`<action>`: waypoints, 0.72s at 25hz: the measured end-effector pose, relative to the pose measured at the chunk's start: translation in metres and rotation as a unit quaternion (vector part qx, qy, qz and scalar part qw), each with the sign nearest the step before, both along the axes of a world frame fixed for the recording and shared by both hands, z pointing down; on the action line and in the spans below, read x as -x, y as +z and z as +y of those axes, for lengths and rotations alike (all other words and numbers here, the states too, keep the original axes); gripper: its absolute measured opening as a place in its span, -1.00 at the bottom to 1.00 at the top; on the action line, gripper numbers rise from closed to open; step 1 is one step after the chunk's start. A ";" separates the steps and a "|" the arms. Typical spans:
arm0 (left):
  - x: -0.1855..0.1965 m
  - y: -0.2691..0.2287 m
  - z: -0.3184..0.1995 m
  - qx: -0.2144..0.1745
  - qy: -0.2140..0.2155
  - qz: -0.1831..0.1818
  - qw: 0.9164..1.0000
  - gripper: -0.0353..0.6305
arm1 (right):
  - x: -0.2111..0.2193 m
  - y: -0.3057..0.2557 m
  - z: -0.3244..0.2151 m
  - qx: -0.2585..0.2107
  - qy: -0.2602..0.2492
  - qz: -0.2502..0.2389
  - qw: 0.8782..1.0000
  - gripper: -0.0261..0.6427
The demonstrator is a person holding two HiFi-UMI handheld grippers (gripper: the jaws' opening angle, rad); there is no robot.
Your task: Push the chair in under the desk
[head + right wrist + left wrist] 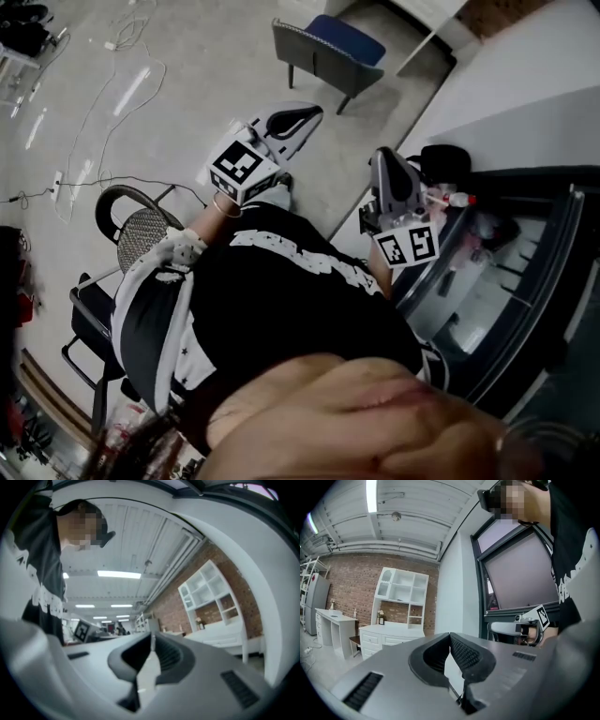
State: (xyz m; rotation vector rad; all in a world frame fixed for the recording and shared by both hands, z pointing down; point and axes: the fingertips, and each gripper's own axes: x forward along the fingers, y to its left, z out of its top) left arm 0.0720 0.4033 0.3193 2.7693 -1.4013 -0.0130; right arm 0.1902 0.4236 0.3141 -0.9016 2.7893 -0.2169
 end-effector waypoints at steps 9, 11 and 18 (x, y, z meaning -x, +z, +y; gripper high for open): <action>0.029 0.007 -0.041 0.005 -0.010 0.004 1.000 -0.79 | 0.029 -0.001 -0.040 -0.003 -0.011 0.020 1.000 -0.83; 0.035 0.009 -0.048 0.008 -0.012 0.009 1.000 -0.79 | 0.035 0.000 -0.046 -0.003 -0.012 0.027 1.000 -0.83; 0.057 0.023 -0.072 0.020 -0.019 0.025 0.999 -0.79 | 0.055 0.004 -0.072 0.004 -0.014 0.053 0.998 -0.82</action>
